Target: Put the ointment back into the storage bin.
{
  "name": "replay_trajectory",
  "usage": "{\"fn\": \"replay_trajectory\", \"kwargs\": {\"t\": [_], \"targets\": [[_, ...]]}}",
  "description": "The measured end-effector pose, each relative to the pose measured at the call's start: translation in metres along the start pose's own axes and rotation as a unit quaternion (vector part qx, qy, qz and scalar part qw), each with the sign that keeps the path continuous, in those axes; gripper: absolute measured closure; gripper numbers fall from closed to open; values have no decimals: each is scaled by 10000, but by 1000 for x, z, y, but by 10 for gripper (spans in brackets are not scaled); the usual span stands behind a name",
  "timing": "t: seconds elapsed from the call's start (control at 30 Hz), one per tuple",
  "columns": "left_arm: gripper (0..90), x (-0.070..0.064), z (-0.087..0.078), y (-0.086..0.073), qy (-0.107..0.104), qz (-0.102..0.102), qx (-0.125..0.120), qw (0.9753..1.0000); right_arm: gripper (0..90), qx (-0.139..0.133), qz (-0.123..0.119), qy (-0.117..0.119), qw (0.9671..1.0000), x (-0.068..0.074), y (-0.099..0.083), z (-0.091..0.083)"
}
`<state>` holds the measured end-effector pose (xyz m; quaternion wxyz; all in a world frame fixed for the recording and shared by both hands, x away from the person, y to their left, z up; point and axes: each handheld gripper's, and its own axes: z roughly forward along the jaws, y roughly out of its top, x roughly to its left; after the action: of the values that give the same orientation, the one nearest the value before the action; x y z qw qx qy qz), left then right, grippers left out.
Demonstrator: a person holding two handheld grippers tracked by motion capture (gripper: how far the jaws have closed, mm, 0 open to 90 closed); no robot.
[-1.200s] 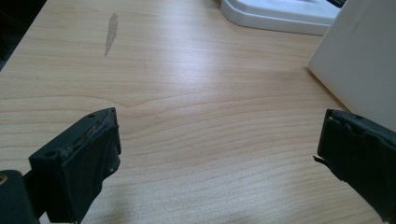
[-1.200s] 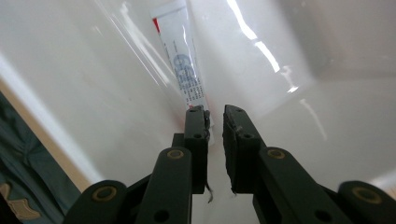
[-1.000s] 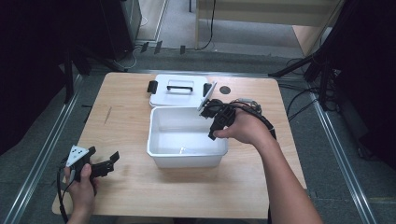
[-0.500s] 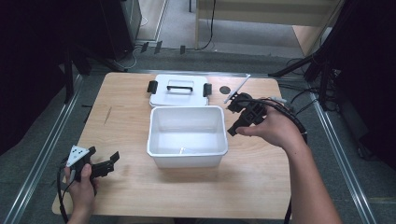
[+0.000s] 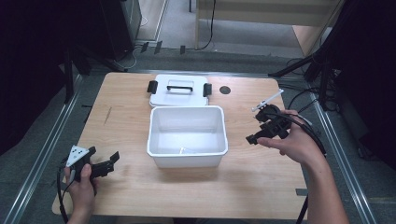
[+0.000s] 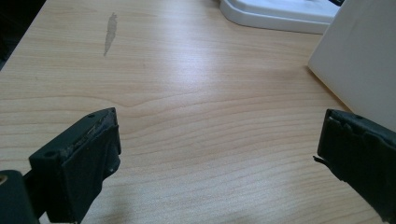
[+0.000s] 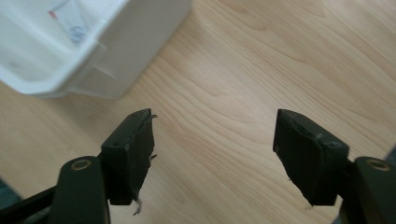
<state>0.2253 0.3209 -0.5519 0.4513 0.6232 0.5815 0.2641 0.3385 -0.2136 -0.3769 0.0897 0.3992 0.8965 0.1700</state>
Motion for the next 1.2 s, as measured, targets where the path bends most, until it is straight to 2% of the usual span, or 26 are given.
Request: {"fn": "replay_trajectory", "kwargs": {"t": [0.1, 0.13, 0.17, 0.2, 0.3, 0.4, 0.43, 0.47, 0.57, 0.6, 0.63, 0.67, 0.83, 0.87, 0.9, 0.93, 0.97, 1.03, 1.07, 1.1, 1.13, 1.2], "targets": [[1, 0, 0, 0, 8, -4, 7, 10000, 236, -143, 241, -216, 9994, -7, -17, 3], [1, 0, 0, 0, 8, -4, 7, 10000, 236, -143, 241, -216, 9994, -7, -17, 3], [1, 0, 0, 0, 7, -2, 5, 10000, 161, -251, 410, -307, 9984, -12, -29, 7], [1, 0, 0, 0, 2, -2, -2, 10000, 131, -271, 514, -333, 9978, -15, -35, 9], [1, 1, -1, 0, -27, -28, -21, 10000, 111, -498, 685, -548, 9949, -19, -53, 15], [1, 1, -1, 0, -26, -57, -25, 10000, 0, -706, 855, -519, 9925, -24, -73, 23], [1, 1, -1, 0, -25, -61, -28, 10000, 0, -706, 855, -519, 9925, -24, -73, 23], [1, 1, -1, 0, -23, -66, -17, 10000, 0, -788, 977, -567, 9905, -27, -84, 30], [1, 1, 0, 0, -18, -72, -9, 10000, 0, -964, 1177, -641, 9863, -31, -102, 37], [1, 1, 0, 0, -18, -72, -9, 10000, 0, -964, 1177, -641, 9863, -31, -102, 37], [1, 1, -1, 0, -12, -71, -14, 10000, 0, -1148, 1346, -670, 9819, -33, -113, 42], [1, 1, -1, 0, -12, -71, -14, 10000, 0, -1223, 1415, -651, 9802, -35, -119, 44], [1, 1, -1, 0, -13, -72, -37, 10000, 0, -1524, 1621, -723, 9722, -38, -148, 61], [1, 1, -1, 0, -13, -72, -37, 10000, 0, -1524, 1621, -723, 9722, -38, -148, 61], [1, 1, -1, 0, -6, -65, -35, 10000, 0, -1699, 1688, -668, 9686, -39, -159, 67], [1, 1, -1, 0, -6, -65, -35, 10000, 0, -1699, 1688, -668, 9686, -39, -159, 67], [1, 1, -1, 0, -13, -70, -34, 10000, 0, -1787, 1728, -674, 9662, -40, -169, 73], [1, 1, -1, 0, -9, -93, -29, 10000, 0, -1891, 1759, -765, 9630, -40, -178, 78], [1, 1, -1, 0, -9, -93, -29, 10000, 0, -1891, 1759, -765, 9630, -40, -178, 78], [1, 2, 0, 0, -8, -103, -28, 9999, 0, -2009, 1861, -749, 9588, -42, -186, 82], [1, 2, 0, 0, -8, -103, -28, 9999, 0, -2009, 1861, -749, 9588, -42, -186, 82], [1, 2, -1, 0, -10, -95, -35, 9999, 0, -2177, 1937, -835, 9529, -42, -195, 85]]}}
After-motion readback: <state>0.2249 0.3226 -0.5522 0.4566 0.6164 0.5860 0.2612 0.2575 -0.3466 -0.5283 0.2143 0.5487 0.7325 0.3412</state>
